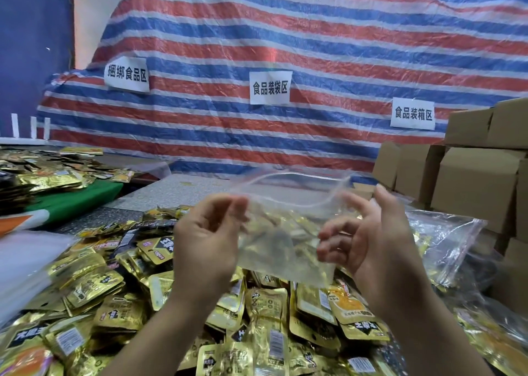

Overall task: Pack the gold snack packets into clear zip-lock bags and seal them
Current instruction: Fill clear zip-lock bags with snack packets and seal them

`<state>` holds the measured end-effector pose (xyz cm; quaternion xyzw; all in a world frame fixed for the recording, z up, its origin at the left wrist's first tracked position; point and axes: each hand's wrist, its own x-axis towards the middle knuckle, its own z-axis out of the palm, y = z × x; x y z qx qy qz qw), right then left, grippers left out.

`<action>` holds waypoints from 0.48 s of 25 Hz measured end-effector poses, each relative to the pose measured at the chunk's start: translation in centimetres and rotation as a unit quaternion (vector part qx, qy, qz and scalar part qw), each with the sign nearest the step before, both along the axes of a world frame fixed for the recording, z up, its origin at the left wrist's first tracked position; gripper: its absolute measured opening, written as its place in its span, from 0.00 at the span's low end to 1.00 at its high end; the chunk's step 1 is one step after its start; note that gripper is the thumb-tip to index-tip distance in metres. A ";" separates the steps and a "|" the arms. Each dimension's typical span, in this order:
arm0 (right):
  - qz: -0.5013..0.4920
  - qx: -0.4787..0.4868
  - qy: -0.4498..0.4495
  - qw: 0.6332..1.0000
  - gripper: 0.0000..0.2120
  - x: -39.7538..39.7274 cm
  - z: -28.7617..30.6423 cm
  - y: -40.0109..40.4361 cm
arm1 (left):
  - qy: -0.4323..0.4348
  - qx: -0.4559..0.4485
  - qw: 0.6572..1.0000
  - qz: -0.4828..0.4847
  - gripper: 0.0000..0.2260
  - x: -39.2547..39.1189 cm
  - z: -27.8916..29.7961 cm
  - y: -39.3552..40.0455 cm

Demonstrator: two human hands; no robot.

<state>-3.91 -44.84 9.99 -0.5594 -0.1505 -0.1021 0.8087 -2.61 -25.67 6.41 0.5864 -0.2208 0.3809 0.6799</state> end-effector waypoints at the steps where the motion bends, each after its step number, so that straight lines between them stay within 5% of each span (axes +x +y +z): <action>1: 0.016 0.000 0.011 1.000 0.21 0.1 0.4 -0.2 | 0.030 -0.027 0.999 -0.009 0.08 0.3 0.7 0.4; 7: -0.104 -0.168 -0.029 0.980 0.09 2.1 0.9 -1.4 | 0.181 -0.065 0.980 -0.056 0.08 3.0 4.6 0.7; 12: 0.055 -0.003 0.038 0.998 0.10 2.4 1.7 -1.9 | 0.304 -0.095 0.938 -0.135 0.09 3.3 6.2 2.4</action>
